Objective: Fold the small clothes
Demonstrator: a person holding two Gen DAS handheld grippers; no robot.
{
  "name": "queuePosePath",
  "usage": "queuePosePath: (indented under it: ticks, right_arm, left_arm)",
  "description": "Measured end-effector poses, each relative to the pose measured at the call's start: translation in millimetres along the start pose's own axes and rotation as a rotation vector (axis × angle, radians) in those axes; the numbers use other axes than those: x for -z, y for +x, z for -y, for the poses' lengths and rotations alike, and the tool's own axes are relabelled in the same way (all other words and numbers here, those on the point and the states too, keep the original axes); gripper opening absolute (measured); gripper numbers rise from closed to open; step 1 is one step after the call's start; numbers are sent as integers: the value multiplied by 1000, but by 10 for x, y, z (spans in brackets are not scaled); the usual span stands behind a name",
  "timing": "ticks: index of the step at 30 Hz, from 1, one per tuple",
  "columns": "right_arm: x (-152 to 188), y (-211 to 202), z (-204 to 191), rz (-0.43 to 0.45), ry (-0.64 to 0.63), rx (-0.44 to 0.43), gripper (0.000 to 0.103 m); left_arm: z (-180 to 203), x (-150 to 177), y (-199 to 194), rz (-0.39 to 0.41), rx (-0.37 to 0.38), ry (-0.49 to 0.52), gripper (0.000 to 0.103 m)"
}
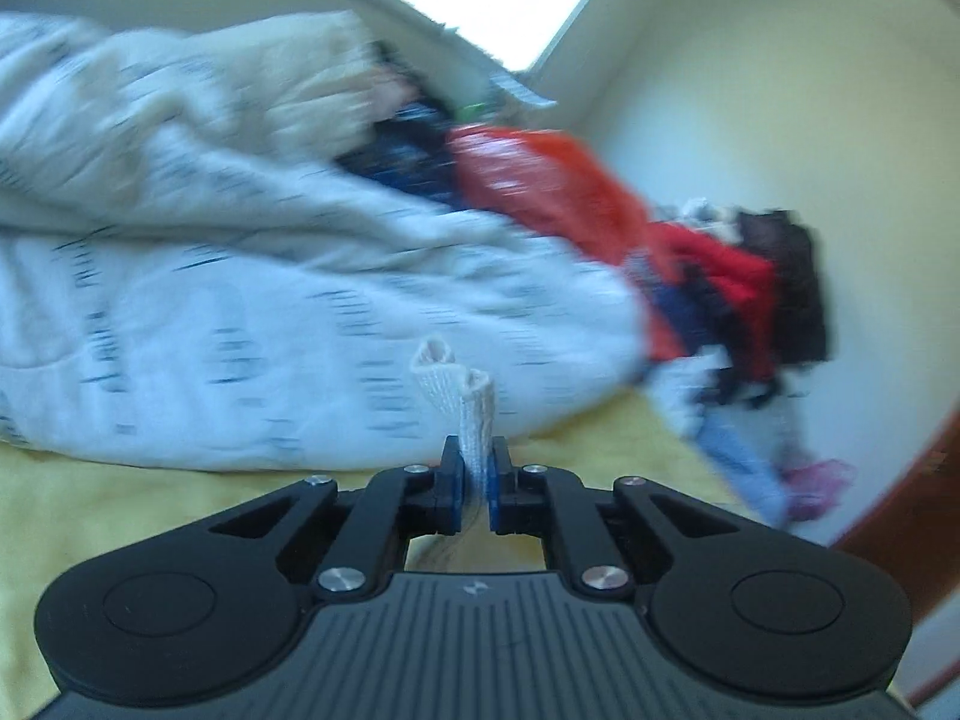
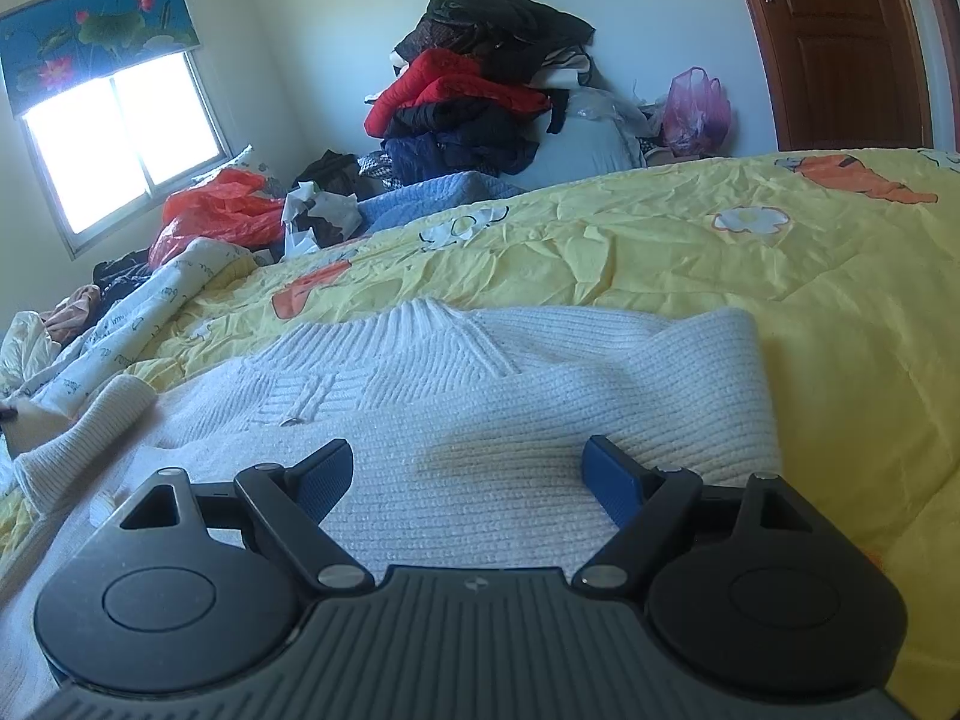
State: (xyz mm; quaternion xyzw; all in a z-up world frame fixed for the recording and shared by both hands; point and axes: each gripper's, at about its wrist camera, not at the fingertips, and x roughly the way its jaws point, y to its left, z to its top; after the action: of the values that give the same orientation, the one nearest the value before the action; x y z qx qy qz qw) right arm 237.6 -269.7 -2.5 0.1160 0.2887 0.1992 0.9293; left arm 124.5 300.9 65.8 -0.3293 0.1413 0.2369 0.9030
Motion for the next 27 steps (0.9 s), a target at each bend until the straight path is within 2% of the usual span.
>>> queuePosePath:
  ticks: [3, 5, 8, 10, 12, 14, 17, 19, 20, 21, 22, 23, 24, 25, 27]
  right_arm:
    - [1, -9, 20, 3, 9, -7, 84]
    - [0, -13, 17, 6, 16, -11, 84]
    - [2, -18, 27, 8, 25, -16, 84]
    - [3, -20, 28, 10, 30, -19, 84]
    - [4, -18, 41, 11, 36, -23, 84]
    - [6, -20, 55, 12, 42, -28, 84]
    - [8, -29, 78, 13, 46, -32, 84]
    - [9, -30, 85, 15, 51, -35, 84]
    - [9, -32, 88, 15, 55, -38, 84]
    - [11, -34, 96, 16, 59, -42, 84]
    - [11, -35, 104, 17, 64, -45, 84]
    - [12, -37, 105, 18, 68, -47, 84]
    - [14, -38, 111, 19, 71, -49, 84]
    - [15, -38, 116, 19, 73, -50, 84]
    - [14, -36, 115, 18, 70, -49, 84]
  left_arm:
    - [536, 173, -177, 3, 143, 93, 7]
    - [901, 398, -293, -17, 237, 179, 7]
    - [1401, 872, -456, -48, 367, 320, 7]
    - [1663, 1262, -508, -105, 433, 430, 7]
    - [1818, 1668, -502, -170, 462, 527, 7]
    - [1874, 2006, -422, -263, 464, 581, 7]
    - [1828, 2308, -289, -413, 472, 637, 8]
    - [1739, 2310, -358, -398, 501, 656, 15]
    - [1690, 2263, -405, -402, 515, 653, 30]
    - [1629, 2203, -462, -409, 529, 639, 54]
    - [1561, 2155, -554, -396, 549, 617, 67]
    - [1461, 2104, -689, -347, 553, 586, 86]
    - [1402, 2079, -800, -287, 537, 561, 93]
    - [1290, 2045, -893, -244, 522, 548, 93]
    - [1158, 2006, -980, -240, 501, 540, 93]
